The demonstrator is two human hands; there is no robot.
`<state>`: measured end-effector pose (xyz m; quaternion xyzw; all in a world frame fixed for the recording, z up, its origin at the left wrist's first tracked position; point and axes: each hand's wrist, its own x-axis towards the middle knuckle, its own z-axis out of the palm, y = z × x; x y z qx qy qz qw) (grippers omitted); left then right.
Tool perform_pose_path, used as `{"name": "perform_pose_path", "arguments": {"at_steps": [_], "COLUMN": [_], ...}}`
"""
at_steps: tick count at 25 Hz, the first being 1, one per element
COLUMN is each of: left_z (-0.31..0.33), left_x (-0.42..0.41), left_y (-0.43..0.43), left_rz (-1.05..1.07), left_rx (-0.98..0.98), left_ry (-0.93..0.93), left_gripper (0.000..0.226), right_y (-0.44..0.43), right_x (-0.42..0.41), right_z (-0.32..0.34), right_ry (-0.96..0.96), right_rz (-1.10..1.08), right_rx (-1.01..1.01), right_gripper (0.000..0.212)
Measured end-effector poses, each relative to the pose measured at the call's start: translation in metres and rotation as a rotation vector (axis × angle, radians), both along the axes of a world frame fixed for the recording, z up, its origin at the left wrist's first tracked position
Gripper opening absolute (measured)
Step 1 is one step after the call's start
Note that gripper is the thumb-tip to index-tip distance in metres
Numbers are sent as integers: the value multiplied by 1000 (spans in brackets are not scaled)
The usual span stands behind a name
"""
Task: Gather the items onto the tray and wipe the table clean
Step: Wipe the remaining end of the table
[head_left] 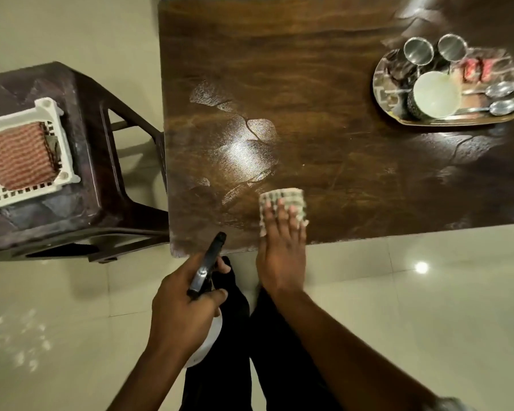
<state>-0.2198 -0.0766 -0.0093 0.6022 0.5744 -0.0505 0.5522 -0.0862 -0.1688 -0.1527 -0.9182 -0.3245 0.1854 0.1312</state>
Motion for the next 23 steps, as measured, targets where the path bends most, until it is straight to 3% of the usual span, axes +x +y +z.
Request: {"name": "perform_pose_path", "arguments": {"at_steps": [3, 4, 10, 12, 14, 16, 19, 21, 23], "left_z": [-4, -4, -15, -19, -20, -19, -18, -17, -20], "left_x": [-3, -4, -24, -31, -39, -45, -54, -61, -69], "left_y": [-6, -7, -11, -9, -6, -2, 10, 18, 26], "left_rz": [-37, -50, -154, -155, -101, -47, 15, 39, 61], "left_rx": [11, 9, -16, -35, -34, -33, -20, 13, 23], "left_ry": [16, 27, 11, -11, -18, -21, -18, -31, -35], "left_gripper": [35, 33, 39, 46, 48, 49, 50, 50, 56], "right_y": [-41, -57, -144, -118, -72, -30, 16, 39, 56], "right_x": [6, 22, 113, 104, 64, 3, -79, -93, -76], "right_z": [-6, -7, -8, -11, -12, -10, -7, -8, -10], "right_ry": [-43, -67, -122, -94, -90, -99, 8, 20, -7], "right_rz": [501, 544, -159, -533, -653, -426, 117, 451, 681], "right_rx": [48, 61, 63, 93, 84, 70, 21, 37, 43], "right_gripper": [70, 69, 57, 55, 56, 59, 74, 83, 77]}}
